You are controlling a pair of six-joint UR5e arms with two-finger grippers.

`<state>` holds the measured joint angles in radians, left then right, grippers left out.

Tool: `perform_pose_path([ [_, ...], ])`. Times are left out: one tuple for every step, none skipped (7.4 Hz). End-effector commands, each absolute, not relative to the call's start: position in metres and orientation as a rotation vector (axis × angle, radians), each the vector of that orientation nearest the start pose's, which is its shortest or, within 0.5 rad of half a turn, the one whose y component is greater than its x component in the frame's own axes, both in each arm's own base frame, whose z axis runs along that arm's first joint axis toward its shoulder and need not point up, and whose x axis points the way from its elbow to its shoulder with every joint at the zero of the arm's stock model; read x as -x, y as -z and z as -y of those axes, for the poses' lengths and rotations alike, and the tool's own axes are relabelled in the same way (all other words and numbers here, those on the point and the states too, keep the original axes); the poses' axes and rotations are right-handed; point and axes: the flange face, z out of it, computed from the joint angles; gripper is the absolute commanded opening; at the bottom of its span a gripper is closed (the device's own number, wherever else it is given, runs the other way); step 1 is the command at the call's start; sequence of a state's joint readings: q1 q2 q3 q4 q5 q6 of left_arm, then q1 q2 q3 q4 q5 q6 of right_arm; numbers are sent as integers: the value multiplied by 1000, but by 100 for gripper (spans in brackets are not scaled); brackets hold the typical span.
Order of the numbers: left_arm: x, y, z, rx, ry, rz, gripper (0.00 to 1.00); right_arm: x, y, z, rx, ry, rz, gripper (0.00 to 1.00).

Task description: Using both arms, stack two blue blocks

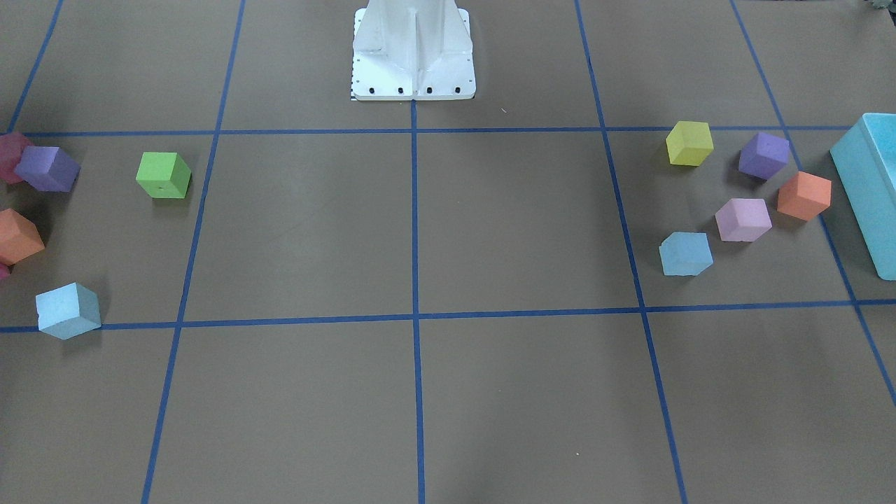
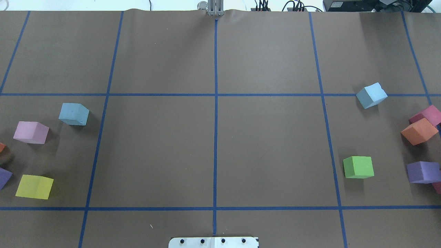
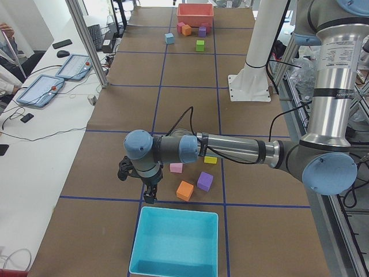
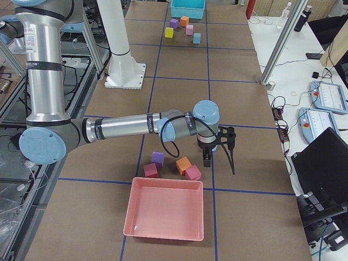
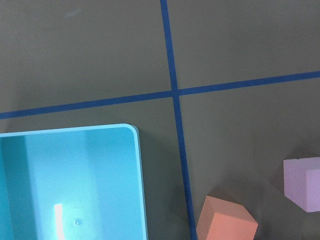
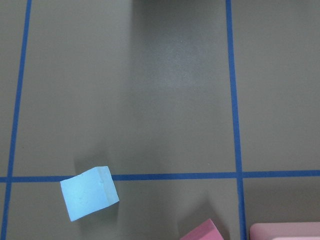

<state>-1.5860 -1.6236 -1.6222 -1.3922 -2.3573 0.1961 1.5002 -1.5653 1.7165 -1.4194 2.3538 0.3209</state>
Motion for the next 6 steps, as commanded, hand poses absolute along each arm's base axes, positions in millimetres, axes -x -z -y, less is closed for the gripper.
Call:
perform_pose_path([
  [71, -624, 505, -12, -140, -790, 98, -29, -564, 509, -138, -108, 824, 100],
  [70, -621, 507, -14, -137, -790, 98, -28, -554, 515, -156, -98, 826, 100],
  [70, -612, 513, -22, -129, -790, 98, -26, -534, 524, -193, -81, 831, 100],
  [69, -598, 520, -37, -123, -789, 99, -11, -505, 545, -232, -36, 836, 100],
  [69, -578, 532, -65, -128, -786, 99, 23, -504, 551, -193, 12, 832, 100],
  [64, -546, 545, -83, -74, -786, 99, 27, -492, 559, -199, 0, 777, 100],
])
